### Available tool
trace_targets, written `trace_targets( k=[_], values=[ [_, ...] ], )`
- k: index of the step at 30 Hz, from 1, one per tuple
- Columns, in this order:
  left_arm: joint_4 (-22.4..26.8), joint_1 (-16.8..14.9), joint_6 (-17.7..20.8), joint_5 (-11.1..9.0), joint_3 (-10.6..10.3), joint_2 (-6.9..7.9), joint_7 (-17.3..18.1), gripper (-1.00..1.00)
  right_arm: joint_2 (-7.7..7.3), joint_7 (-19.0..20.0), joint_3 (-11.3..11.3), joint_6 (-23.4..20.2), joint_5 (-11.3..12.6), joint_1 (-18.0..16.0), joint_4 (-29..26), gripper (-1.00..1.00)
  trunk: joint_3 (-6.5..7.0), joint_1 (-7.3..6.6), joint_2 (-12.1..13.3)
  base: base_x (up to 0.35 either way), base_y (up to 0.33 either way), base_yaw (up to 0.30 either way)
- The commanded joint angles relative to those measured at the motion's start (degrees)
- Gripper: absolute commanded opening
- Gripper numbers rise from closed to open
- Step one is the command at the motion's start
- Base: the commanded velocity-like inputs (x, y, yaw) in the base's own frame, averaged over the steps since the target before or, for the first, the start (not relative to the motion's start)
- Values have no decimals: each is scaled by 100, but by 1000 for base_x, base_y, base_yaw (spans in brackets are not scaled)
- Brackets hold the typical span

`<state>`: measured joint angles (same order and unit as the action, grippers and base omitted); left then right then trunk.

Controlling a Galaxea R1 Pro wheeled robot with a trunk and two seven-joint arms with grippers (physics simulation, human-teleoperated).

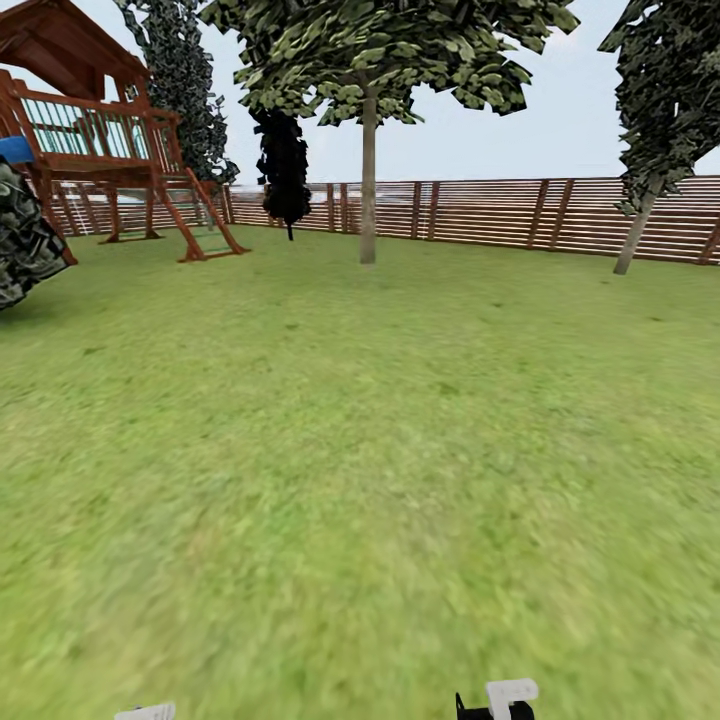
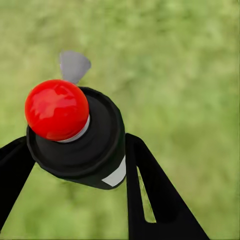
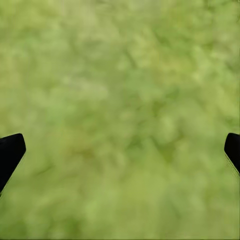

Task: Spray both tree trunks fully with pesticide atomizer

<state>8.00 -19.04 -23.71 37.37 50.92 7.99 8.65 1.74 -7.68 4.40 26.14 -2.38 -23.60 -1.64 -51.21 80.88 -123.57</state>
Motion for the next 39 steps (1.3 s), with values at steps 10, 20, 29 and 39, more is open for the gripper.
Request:
trace_targets(
  k=[10,20,29,39],
  values=[
    [0,-4,-11,10,47,0,40,-100,1,-58,45,6,-26,-4,6,100,-5,3,-2,340,0,0],
    [0,-4,-16,8,43,-1,40,-100,1,-58,44,6,-26,-4,6,100,-5,3,-2,340,0,0],
    [0,-2,-19,9,43,-3,40,-100,1,-58,45,5,-26,-4,5,100,-5,3,-2,340,0,0],
    [0,-4,-19,8,41,-5,40,-100,1,-58,45,5,-26,-4,6,100,-5,3,-2,340,0,0]
  ],
)
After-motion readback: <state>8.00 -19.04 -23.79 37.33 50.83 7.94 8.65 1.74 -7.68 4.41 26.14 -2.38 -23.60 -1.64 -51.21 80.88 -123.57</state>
